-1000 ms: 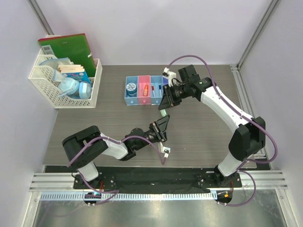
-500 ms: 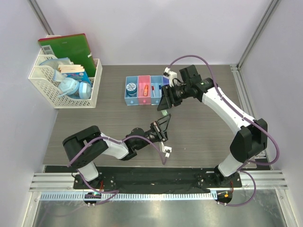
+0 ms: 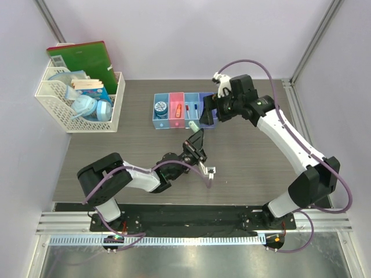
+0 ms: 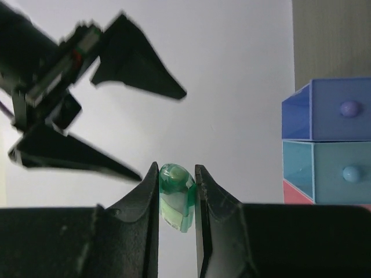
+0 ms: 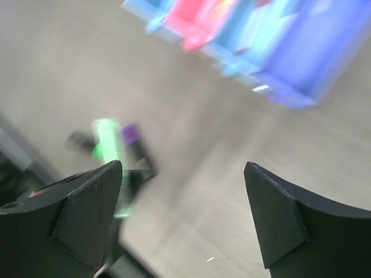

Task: Sort the stationery into containers
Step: Place the stationery in the storage box.

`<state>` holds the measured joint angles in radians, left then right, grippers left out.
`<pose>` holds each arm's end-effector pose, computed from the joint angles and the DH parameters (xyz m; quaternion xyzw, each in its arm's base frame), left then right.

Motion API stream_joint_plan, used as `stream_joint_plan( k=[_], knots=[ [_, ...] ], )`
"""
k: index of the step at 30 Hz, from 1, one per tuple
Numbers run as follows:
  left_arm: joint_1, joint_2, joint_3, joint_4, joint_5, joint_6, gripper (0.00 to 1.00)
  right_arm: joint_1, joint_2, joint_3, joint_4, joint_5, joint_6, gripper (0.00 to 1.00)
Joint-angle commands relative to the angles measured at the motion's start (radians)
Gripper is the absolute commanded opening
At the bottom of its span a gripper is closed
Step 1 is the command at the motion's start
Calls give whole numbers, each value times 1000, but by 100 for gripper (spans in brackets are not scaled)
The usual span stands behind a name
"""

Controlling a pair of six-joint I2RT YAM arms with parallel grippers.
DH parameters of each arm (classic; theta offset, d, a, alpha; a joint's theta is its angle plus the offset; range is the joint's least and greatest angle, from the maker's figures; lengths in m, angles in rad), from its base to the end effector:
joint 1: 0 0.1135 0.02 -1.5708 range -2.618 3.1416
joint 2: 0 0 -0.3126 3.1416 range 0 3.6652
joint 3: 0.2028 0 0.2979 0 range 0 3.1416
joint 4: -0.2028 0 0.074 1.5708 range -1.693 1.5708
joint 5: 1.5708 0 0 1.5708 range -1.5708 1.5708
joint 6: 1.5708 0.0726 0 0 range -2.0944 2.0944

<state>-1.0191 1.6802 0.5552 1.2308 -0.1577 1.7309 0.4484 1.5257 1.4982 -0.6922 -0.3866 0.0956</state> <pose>0.2083 -0.3168 0.2022 0.6425 0.1871 0.3076 0.6764 0.3535 0.2004 0.3846 -0.2349 0.8661 0.2774 0.3432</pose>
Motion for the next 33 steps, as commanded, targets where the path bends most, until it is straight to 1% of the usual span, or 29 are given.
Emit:
stream_joint_plan(
  k=[1,2,3,4,5,6,7,8,9,10,11,12,13,14,15,16,17,18,19,20,21,22,23,24,25,27,28,31,33],
  knots=[
    [36,-46,115,96,-163,-209,0,-48,-97,24,118,353,38,91],
    [45,-60,139,34,-187,-311,0,-74,-104,17,137,439,45,91],
    [59,-94,187,-29,-201,-367,0,-88,-110,10,144,477,50,92],
    [89,-108,212,-110,-221,-422,0,-102,-116,-2,149,495,49,92],
    [106,-122,242,-249,-227,-556,0,-132,-128,-10,163,512,47,91],
    [126,-131,314,-339,-232,-618,0,-137,-134,-19,169,540,46,91],
    [170,-131,351,-402,-241,-687,0,-145,-139,-36,174,557,41,91],
    [195,-123,389,-539,-241,-790,0,-151,-150,-45,180,569,30,91],
    [218,-117,469,-606,-240,-848,0,-161,-156,-53,181,577,29,91],
    [268,-100,503,-658,-217,-902,0,-166,-162,-73,186,581,24,91],
    [293,-93,578,-801,-195,-951,0,-171,-168,-87,200,580,21,91],
    [315,-83,613,-858,-174,-1064,0,-175,-183,-99,204,580,10,91],
    [361,-64,650,-923,-151,-1114,0,-177,-193,-125,210,581,4,91],
    [381,-48,688,-991,-78,-1172,0,-181,-202,-139,226,578,0,91],
    [402,-39,756,-1090,-44,-1268,0,-185,-219,-153,232,575,-14,91],
    [440,-30,781,-1126,1,-1319,0,-188,-226,-180,238,577,-19,91],
    [458,-4,832,-1164,86,-1356,0,-189,-233,-191,246,575,-23,91],
    [476,9,851,-1223,139,-1395,0,-192,-240,-202,249,568,-26,91],
    [511,22,873,-1252,200,-1479,0,-198,-252,-222,250,549,-30,92],
    [533,50,912,-1280,266,-1511,0,-198,-260,-231,252,540,-30,91],
    [551,68,928,-1291,387,-1557,0,-200,-266,-237,250,528,-28,91],
    [586,87,946,-1310,439,-1629,0,-203,-281,-252,253,502,-24,91],
    [603,108,994,-1323,504,-1666,0,-205,-288,-260,255,490,-23,91],
    [619,157,1020,-1333,606,-1698,0,-208,-294,-265,258,476,-25,91],
    [648,177,1044,-1346,668,-1769,0,-211,-309,-276,261,459,-28,91],
    [688,241,1103,-1329,765,-1838,0,-214,-318,-280,261,450,-33,91],
    [698,263,1118,-1302,779,-1905,0,-217,-325,-283,260,442,-34,91],
    [732,349,1219,-1315,820,-1962,0,-224,-338,-297,258,422,-36,91],
    [754,409,1250,-1315,836,-2013,0,-231,-352,-306,260,404,-37,91]
  ],
)
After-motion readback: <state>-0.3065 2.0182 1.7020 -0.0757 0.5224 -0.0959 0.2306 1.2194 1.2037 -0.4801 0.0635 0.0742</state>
